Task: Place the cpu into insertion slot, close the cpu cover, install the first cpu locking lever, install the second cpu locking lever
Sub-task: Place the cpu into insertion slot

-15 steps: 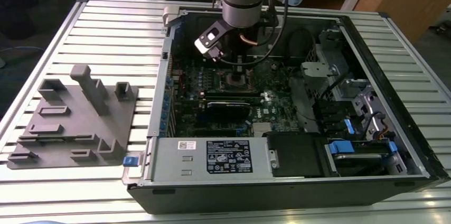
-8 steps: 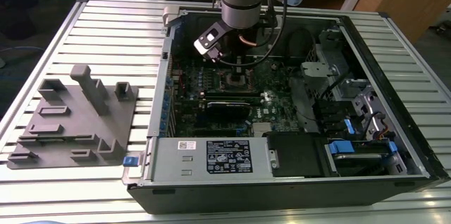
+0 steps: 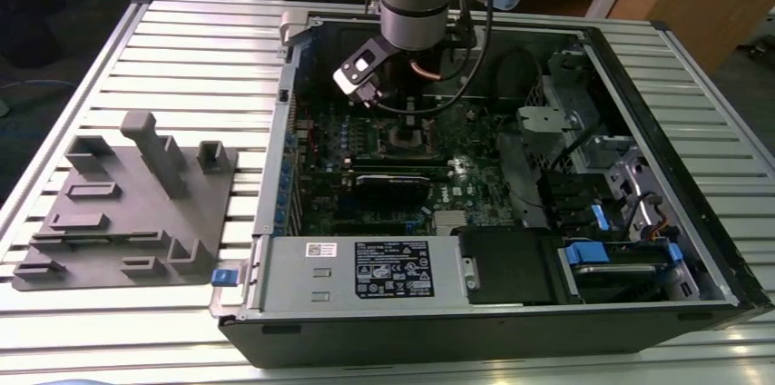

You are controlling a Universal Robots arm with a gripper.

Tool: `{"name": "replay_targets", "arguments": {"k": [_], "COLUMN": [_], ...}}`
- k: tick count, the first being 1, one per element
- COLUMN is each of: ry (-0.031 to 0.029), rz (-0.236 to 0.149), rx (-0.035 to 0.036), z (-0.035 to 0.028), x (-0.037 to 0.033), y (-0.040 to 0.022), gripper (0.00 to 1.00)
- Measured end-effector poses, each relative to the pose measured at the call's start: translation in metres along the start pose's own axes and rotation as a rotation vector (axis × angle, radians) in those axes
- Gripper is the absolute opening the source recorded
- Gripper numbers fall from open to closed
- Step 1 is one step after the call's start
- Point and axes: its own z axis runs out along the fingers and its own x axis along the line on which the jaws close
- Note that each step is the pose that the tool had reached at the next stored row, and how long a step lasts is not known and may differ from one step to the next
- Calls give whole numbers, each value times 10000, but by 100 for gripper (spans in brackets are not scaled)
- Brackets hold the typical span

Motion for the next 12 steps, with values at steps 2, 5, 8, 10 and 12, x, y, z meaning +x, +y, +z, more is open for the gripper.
{"name": "replay_targets", "arguments": {"k": [2, 5, 8, 10, 12], "ry": [6, 8, 10, 8, 7], "rz": [0, 1, 1, 1, 1], "rx": [-4, -5, -5, -5, -4], "z": [3, 0, -47, -90, -140], "x": [1, 1, 2, 1, 1], "y": [0, 1, 5, 7, 11], "gripper": [11, 11, 11, 11, 11]}}
